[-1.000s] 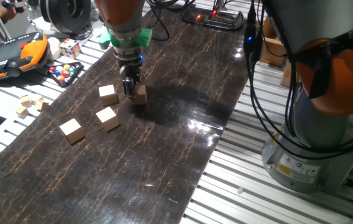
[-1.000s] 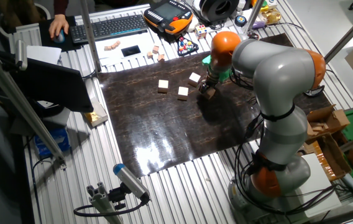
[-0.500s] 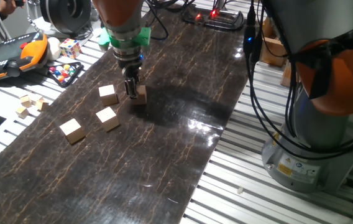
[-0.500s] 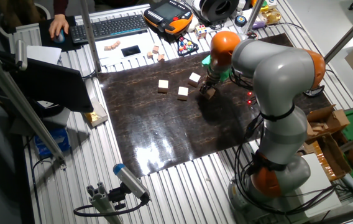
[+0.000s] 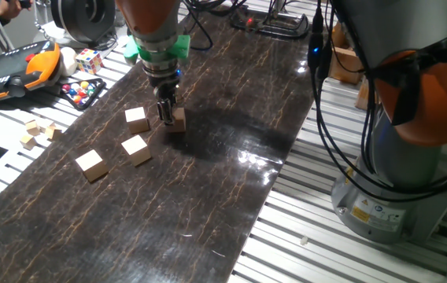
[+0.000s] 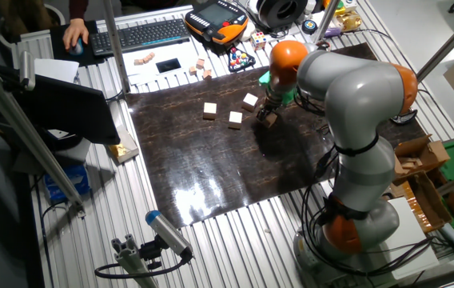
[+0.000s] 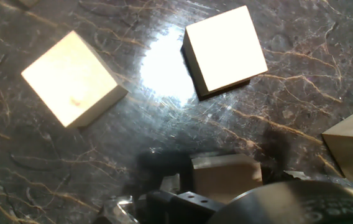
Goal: Stack the blocks in a vertical line of five
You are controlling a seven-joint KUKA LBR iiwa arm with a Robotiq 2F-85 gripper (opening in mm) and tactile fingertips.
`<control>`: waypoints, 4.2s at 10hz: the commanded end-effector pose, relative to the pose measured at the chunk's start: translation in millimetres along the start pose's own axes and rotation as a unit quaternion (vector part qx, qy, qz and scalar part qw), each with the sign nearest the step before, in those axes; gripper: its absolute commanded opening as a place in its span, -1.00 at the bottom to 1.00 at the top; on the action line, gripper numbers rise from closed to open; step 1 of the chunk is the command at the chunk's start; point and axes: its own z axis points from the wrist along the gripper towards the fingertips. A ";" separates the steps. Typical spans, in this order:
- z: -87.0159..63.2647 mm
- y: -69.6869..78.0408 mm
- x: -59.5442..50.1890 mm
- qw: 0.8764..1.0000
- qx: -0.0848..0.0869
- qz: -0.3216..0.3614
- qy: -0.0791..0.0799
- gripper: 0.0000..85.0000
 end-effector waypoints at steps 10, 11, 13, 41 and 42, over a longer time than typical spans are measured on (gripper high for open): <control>22.0 -4.0 6.2 1.000 -0.015 -0.002 -0.001 -0.03; 20.9 -4.2 6.4 1.000 -0.024 -0.002 0.002 -0.60; 14.4 -3.8 7.3 1.000 -0.025 -0.002 -0.002 -0.98; -49.5 9.5 -71.7 0.895 0.005 0.446 -0.007 -0.98; -49.2 9.7 -72.1 0.882 0.004 0.471 -0.007 -0.98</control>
